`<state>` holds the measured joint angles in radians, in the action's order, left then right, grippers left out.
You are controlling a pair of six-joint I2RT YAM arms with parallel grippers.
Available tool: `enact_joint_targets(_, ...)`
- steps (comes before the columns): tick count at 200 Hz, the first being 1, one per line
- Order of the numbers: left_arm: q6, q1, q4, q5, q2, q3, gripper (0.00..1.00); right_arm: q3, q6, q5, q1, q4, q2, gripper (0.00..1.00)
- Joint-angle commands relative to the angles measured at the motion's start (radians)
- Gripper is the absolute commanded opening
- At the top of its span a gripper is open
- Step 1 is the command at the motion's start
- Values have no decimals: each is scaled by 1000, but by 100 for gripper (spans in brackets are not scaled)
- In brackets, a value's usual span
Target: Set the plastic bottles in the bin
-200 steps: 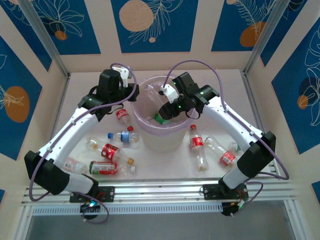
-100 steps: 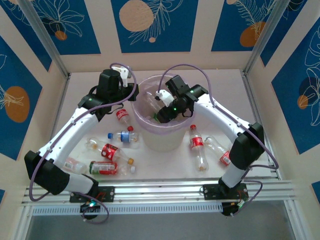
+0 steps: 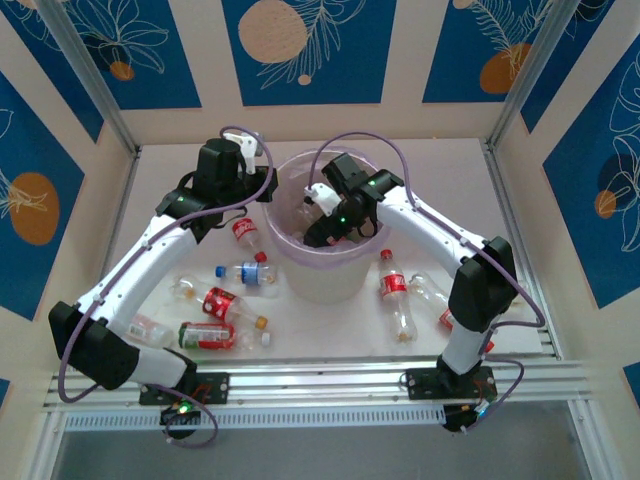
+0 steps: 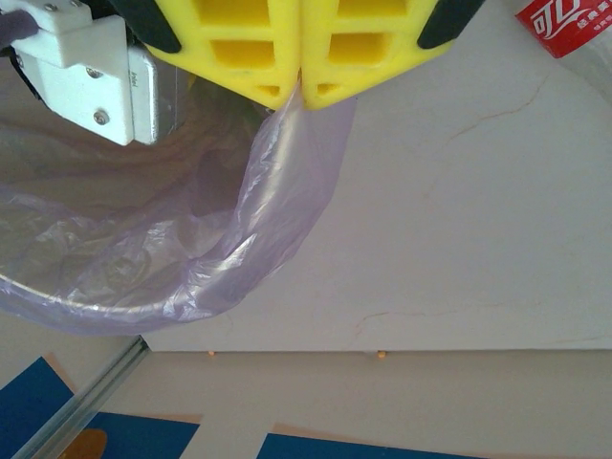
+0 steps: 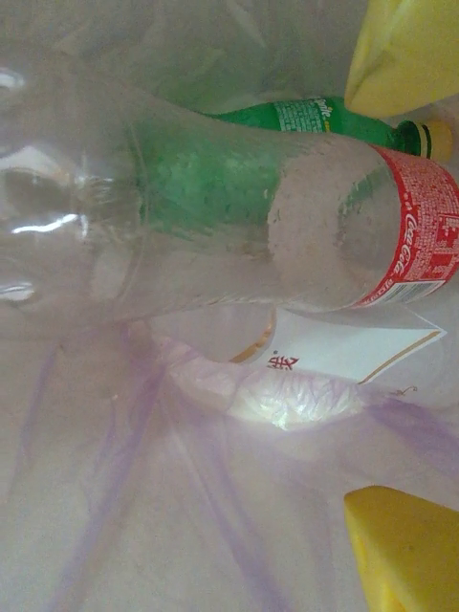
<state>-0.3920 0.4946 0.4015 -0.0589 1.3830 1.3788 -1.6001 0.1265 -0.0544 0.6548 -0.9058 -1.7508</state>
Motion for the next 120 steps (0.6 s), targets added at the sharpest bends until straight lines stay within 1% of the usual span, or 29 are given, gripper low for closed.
enact_joint_targets(1, -12, 9, -12, -10, 6, 3, 2, -49, 7, 4, 6, -7, 16, 99)
enact_joint_targets(30, -13, 10, -8, -9, 5, 5, 2, -102, 0, -1, 10, -33, 57, 99)
enact_joint_targets(79, -13, 9, -15, -6, 8, 2, 2, -142, -79, -19, 15, 7, 248, 99)
enact_joint_targets(94, -15, 10, -17, -8, 12, 4, 2, -155, -123, -57, 16, 9, 300, 99)
enact_joint_targets(120, -14, 9, -23, -10, 14, 6, 2, -167, -219, -201, -1, -17, 379, 99)
